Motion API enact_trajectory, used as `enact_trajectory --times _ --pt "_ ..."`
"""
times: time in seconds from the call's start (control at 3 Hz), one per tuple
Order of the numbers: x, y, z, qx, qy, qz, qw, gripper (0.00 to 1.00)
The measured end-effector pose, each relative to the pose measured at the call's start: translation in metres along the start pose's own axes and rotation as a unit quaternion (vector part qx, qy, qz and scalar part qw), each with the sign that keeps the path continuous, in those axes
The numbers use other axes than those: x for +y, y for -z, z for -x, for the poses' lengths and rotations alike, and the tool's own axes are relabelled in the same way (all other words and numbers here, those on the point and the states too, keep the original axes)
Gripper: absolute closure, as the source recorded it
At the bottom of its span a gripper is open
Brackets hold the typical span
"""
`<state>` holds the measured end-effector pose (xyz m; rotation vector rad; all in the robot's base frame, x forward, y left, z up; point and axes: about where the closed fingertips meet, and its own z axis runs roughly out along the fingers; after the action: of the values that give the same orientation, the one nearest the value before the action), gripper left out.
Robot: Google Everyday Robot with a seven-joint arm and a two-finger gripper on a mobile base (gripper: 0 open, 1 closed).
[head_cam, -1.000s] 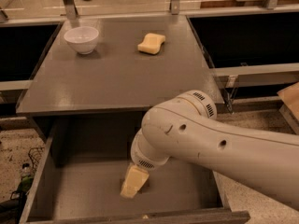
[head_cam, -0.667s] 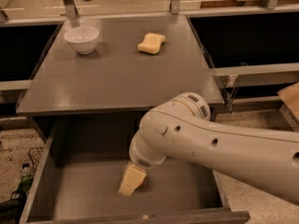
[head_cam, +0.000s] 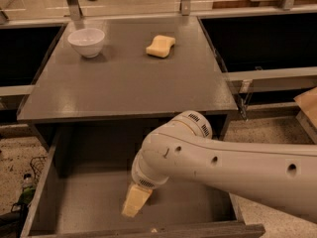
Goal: Pick orange from top drawer and place on counter
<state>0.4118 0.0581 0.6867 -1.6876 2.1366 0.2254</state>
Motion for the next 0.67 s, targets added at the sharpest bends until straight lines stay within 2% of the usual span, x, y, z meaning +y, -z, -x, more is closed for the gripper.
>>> enact_trajectory --times 0.33,0.67 --pt "0.0 0.0 0.0 0.0 0.0 0.0 1.0 0.0" --pt "0.0007 -0.0006 0.0015 -0.02 0.006 0.015 0.9997 0.0"
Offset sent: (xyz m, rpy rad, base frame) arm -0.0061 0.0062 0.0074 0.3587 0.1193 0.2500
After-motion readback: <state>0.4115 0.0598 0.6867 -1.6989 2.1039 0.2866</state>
